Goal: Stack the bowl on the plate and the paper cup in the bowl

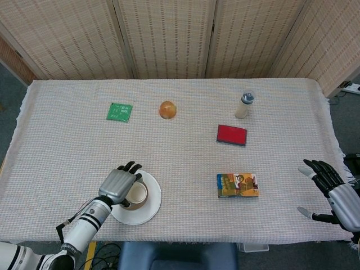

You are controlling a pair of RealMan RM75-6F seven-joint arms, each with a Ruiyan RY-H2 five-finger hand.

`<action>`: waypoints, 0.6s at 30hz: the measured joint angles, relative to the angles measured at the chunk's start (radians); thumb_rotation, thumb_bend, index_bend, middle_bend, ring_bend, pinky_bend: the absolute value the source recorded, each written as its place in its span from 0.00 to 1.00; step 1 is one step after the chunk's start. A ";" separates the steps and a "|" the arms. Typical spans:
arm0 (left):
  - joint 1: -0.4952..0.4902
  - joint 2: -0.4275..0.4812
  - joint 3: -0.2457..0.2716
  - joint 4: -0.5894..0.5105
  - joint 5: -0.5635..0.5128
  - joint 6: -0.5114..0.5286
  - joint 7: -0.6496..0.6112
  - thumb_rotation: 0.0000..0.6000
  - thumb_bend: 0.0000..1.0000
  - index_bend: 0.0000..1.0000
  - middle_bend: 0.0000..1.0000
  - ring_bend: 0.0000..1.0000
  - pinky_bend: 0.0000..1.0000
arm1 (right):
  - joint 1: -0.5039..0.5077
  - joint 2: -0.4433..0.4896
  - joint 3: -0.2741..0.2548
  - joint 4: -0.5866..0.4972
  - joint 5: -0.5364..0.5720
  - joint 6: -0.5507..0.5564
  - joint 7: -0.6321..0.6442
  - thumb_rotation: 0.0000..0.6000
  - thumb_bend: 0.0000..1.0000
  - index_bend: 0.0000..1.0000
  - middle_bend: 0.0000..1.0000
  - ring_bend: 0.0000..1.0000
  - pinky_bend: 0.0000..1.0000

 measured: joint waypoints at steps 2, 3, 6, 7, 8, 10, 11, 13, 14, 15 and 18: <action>-0.003 -0.005 0.003 0.016 -0.004 -0.009 -0.006 1.00 0.20 0.41 0.13 0.00 0.23 | -0.002 0.000 -0.001 0.001 -0.001 0.004 -0.001 1.00 0.16 0.09 0.04 0.00 0.00; -0.004 -0.006 0.004 0.022 -0.005 -0.013 -0.011 1.00 0.20 0.41 0.13 0.00 0.23 | -0.003 0.000 -0.001 0.001 -0.001 0.005 -0.002 1.00 0.16 0.09 0.04 0.00 0.00; -0.004 -0.005 0.008 0.040 -0.007 -0.028 -0.029 1.00 0.20 0.41 0.13 0.00 0.23 | -0.007 0.000 -0.001 0.001 -0.003 0.015 -0.008 1.00 0.16 0.09 0.04 0.00 0.00; -0.004 -0.003 0.011 0.045 -0.006 -0.033 -0.035 1.00 0.20 0.41 0.13 0.00 0.23 | -0.009 0.000 -0.002 0.000 -0.004 0.018 -0.009 1.00 0.16 0.09 0.04 0.00 0.00; -0.003 -0.001 0.014 0.047 -0.005 -0.036 -0.039 1.00 0.20 0.41 0.13 0.00 0.23 | -0.011 0.000 -0.002 0.000 -0.004 0.021 -0.011 1.00 0.16 0.09 0.04 0.00 0.00; 0.000 0.002 0.020 0.050 0.001 -0.042 -0.048 1.00 0.20 0.41 0.13 0.00 0.23 | -0.014 -0.001 -0.002 0.000 -0.003 0.025 -0.012 1.00 0.16 0.09 0.04 0.00 0.00; 0.002 0.003 0.024 0.052 0.003 -0.044 -0.052 1.00 0.20 0.41 0.13 0.00 0.23 | -0.014 -0.001 -0.002 0.000 -0.003 0.026 -0.012 1.00 0.16 0.09 0.04 0.00 0.00; 0.007 0.004 0.031 0.055 0.011 -0.047 -0.060 1.00 0.20 0.40 0.13 0.00 0.23 | -0.015 -0.001 -0.002 0.000 -0.004 0.029 -0.011 1.00 0.16 0.10 0.04 0.00 0.00; 0.008 0.004 0.034 0.057 0.015 -0.049 -0.063 1.00 0.20 0.39 0.13 0.00 0.23 | -0.016 -0.001 -0.002 0.000 -0.005 0.030 -0.010 1.00 0.16 0.10 0.04 0.00 0.00; 0.010 0.003 0.036 0.059 0.021 -0.050 -0.066 1.00 0.20 0.39 0.13 0.00 0.23 | -0.016 -0.001 -0.002 0.001 -0.005 0.032 -0.009 1.00 0.16 0.10 0.04 0.00 0.00; 0.017 -0.003 0.045 0.073 0.040 -0.057 -0.079 1.00 0.20 0.37 0.13 0.00 0.23 | -0.018 -0.002 -0.001 0.001 -0.008 0.038 -0.010 1.00 0.16 0.09 0.04 0.00 0.00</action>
